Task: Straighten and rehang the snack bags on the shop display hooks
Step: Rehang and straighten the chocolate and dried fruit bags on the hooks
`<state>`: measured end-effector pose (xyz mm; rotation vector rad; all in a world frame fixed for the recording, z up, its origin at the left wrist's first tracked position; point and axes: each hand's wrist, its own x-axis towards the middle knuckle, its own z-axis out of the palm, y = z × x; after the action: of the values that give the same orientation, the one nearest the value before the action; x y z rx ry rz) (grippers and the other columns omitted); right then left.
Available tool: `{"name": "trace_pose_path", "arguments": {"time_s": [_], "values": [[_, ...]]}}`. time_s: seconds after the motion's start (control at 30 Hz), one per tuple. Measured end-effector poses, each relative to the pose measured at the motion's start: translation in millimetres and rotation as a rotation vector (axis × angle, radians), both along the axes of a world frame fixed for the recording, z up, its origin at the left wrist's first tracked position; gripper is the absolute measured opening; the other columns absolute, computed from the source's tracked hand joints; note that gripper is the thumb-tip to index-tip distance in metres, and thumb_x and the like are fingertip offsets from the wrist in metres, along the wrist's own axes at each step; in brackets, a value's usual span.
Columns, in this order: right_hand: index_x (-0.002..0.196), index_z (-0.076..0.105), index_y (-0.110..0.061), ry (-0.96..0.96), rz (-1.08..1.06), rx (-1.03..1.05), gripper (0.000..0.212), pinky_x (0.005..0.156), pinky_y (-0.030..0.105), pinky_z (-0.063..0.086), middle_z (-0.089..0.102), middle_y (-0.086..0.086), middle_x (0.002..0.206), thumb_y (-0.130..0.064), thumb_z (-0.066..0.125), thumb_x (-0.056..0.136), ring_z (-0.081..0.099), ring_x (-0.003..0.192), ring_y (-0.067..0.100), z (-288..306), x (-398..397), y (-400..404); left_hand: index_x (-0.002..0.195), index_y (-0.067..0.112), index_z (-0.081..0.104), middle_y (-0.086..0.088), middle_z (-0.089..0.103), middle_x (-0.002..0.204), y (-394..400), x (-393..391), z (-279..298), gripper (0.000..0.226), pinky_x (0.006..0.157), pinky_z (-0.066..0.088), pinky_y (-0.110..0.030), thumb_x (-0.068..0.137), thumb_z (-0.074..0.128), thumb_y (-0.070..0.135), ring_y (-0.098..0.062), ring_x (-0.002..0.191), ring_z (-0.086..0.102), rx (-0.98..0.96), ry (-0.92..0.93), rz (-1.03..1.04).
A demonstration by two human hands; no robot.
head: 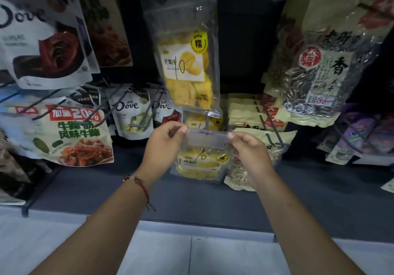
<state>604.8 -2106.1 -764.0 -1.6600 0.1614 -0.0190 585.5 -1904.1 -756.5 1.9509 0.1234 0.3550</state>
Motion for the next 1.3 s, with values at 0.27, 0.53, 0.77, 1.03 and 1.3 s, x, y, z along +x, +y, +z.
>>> {"name": "trace_pose_path", "arguments": {"time_s": [0.27,0.53,0.77,1.03,1.3], "values": [[0.092,0.073,-0.025,-0.035,-0.035,-0.010,0.007,0.064,0.012,0.043,0.071,-0.015,0.089,-0.024,0.066,0.091,0.062,0.082,-0.005,5,14,5,0.086,0.033,0.067,0.011,0.070,0.085,-3,21,-18,0.018,0.074,0.051,-0.022,0.097,0.059,0.021,0.000,0.079,0.064,-0.087,-0.021,0.045],[0.100,0.068,-0.025,-0.096,-0.108,-0.131,0.011,0.087,0.035,0.052,0.067,-0.016,0.097,-0.032,0.061,0.094,0.064,0.096,0.009,-11,28,18,0.098,0.028,0.068,0.014,0.069,0.087,-9,38,-24,0.007,0.080,0.055,-0.028,0.095,0.062,0.029,-0.001,0.084,0.064,-0.077,-0.051,0.196],[0.124,0.056,-0.023,-0.170,-0.138,-0.213,0.028,0.093,0.037,0.050,0.062,-0.009,0.113,-0.018,0.055,0.097,0.060,0.104,0.012,-11,25,26,0.136,0.032,0.047,0.013,0.060,0.117,-9,32,-26,0.042,0.092,0.052,-0.035,0.096,0.059,0.031,-0.008,0.109,0.057,0.040,-0.048,0.174],[0.143,0.044,-0.022,-0.313,-0.054,-0.596,0.050,0.100,0.022,0.037,0.046,-0.005,0.146,-0.016,0.056,0.095,0.047,0.116,0.002,3,-11,6,0.156,0.032,0.008,-0.001,0.040,0.149,5,-13,-24,0.079,0.095,0.050,-0.043,0.095,0.057,0.038,-0.022,0.126,0.049,0.420,0.077,0.061],[0.152,0.017,-0.014,-0.052,0.150,-1.032,0.081,0.115,0.050,0.026,0.025,0.013,0.157,-0.041,0.060,0.089,0.022,0.144,0.035,-10,-71,-22,0.157,0.025,0.008,-0.013,0.013,0.163,38,-93,-30,0.078,0.117,0.027,-0.046,0.096,0.050,0.049,-0.032,0.148,0.018,0.905,0.241,-0.039]]}}
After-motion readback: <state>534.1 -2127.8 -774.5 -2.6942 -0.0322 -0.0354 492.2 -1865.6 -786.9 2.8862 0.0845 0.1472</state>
